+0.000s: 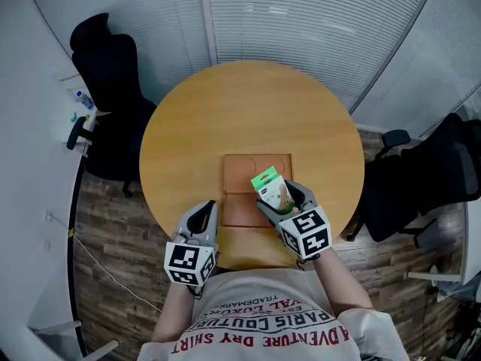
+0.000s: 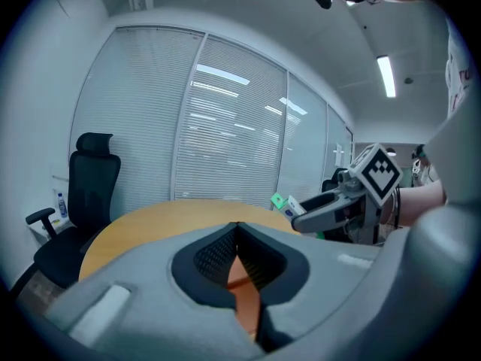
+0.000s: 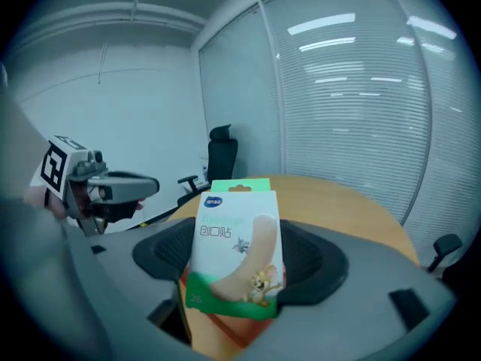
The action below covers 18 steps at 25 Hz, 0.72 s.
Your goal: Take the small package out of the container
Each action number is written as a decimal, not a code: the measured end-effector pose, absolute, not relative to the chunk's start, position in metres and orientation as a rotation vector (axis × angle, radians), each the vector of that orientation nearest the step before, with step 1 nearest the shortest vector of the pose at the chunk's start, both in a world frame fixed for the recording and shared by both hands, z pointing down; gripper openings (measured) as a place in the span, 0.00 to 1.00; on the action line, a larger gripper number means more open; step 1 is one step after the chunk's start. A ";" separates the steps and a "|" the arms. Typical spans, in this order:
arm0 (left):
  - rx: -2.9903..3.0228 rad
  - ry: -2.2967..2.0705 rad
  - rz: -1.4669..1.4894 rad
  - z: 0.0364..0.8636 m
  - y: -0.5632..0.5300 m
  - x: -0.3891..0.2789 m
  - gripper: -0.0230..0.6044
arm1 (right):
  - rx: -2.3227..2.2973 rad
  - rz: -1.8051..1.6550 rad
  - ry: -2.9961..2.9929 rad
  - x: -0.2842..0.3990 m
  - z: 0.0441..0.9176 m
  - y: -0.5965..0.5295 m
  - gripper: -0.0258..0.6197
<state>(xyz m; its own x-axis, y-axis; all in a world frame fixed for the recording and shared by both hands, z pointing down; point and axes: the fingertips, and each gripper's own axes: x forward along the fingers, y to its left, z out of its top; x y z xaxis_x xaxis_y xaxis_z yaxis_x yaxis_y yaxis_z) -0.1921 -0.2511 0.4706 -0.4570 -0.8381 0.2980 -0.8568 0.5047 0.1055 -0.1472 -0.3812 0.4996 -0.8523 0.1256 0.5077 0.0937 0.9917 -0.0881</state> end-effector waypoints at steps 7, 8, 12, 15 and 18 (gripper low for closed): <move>1.572 -2.460 0.036 0.428 -0.268 -0.197 0.05 | 0.047 0.045 -2.860 -0.133 0.428 -0.399 0.60; 1.590 -2.457 0.038 0.425 -0.270 -0.197 0.05 | 0.085 0.033 -2.879 -0.130 0.424 -0.401 0.60; 1.645 -2.446 0.037 0.414 -0.277 -0.199 0.05 | 0.186 0.031 -2.923 -0.121 0.418 -0.408 0.60; 1.670 -2.438 0.044 0.410 -0.282 -0.200 0.05 | 0.197 0.022 -2.949 -0.119 0.415 -0.409 0.60; 1.679 -2.420 0.050 0.414 -0.281 -0.202 0.05 | 0.205 -0.003 -2.947 -0.120 0.417 -0.403 0.60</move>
<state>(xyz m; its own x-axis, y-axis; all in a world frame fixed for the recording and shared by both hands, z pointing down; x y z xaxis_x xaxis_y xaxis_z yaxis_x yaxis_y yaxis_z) -0.2019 -0.2810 0.4139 -0.3374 -0.9242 0.1789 -0.9308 0.3559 0.0829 -0.1201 -0.4034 0.4167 -0.9730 -0.1374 0.1855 -0.1370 0.9905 0.0149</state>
